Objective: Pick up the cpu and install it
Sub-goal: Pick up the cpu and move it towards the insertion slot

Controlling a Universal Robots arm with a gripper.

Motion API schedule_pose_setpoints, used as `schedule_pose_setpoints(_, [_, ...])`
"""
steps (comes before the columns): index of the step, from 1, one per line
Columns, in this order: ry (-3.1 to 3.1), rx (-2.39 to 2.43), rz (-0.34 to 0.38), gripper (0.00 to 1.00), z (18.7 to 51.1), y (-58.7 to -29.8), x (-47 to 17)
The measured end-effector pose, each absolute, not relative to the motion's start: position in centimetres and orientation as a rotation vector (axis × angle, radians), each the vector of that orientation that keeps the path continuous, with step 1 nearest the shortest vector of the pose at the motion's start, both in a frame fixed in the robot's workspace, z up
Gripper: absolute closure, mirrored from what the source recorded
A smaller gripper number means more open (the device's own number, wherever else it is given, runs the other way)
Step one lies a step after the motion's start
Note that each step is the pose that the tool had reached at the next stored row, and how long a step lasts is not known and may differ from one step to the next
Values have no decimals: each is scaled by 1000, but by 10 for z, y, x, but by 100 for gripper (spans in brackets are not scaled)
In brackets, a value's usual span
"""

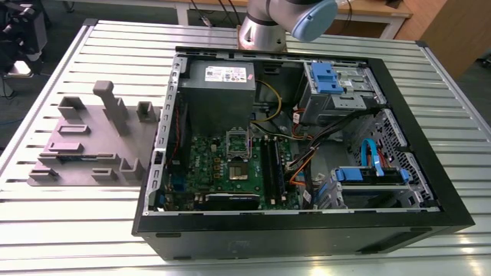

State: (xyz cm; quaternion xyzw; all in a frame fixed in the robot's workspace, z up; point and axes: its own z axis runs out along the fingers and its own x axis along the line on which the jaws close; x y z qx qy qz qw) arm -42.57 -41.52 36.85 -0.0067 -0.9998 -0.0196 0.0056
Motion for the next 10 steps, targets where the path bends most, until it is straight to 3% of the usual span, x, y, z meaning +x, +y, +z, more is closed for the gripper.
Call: schedule_pose_setpoints(10, [-3130, -21, -59, 53, 368, -415, -422])
